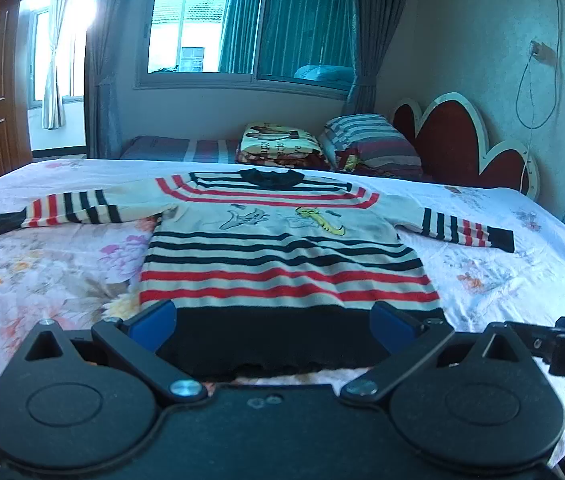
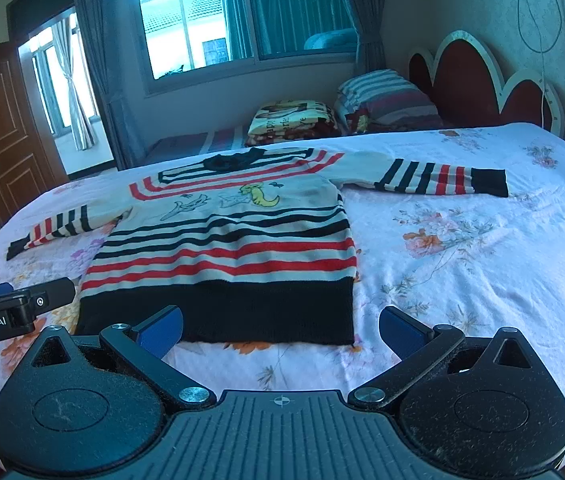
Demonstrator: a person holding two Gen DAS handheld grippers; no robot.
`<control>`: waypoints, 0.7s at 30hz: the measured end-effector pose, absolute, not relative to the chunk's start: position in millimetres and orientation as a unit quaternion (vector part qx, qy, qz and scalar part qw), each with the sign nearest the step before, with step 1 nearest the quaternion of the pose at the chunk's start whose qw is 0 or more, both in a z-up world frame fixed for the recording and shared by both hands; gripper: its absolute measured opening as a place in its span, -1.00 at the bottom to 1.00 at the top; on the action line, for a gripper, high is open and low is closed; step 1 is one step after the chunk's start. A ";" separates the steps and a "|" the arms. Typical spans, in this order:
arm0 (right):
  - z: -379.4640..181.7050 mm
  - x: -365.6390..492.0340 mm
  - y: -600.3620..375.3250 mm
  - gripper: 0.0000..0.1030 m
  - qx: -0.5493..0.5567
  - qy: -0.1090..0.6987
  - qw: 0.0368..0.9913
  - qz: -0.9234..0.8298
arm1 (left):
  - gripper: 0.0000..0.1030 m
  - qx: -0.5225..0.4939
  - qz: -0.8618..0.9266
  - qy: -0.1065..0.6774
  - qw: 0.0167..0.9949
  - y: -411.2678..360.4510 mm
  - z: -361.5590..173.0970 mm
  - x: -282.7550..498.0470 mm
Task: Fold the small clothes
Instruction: 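Move the right gripper to the black sleeve cuff and close on it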
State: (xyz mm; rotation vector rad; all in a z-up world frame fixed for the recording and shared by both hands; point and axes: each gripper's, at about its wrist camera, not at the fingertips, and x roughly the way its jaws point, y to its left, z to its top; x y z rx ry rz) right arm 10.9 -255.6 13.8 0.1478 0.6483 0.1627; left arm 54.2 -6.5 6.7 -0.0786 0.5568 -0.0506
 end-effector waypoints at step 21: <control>-9.9 127.9 -319.4 1.00 0.100 0.331 0.938 0.014 | 0.99 0.004 -0.046 0.311 0.949 -37.2 -25.0 172.1</control>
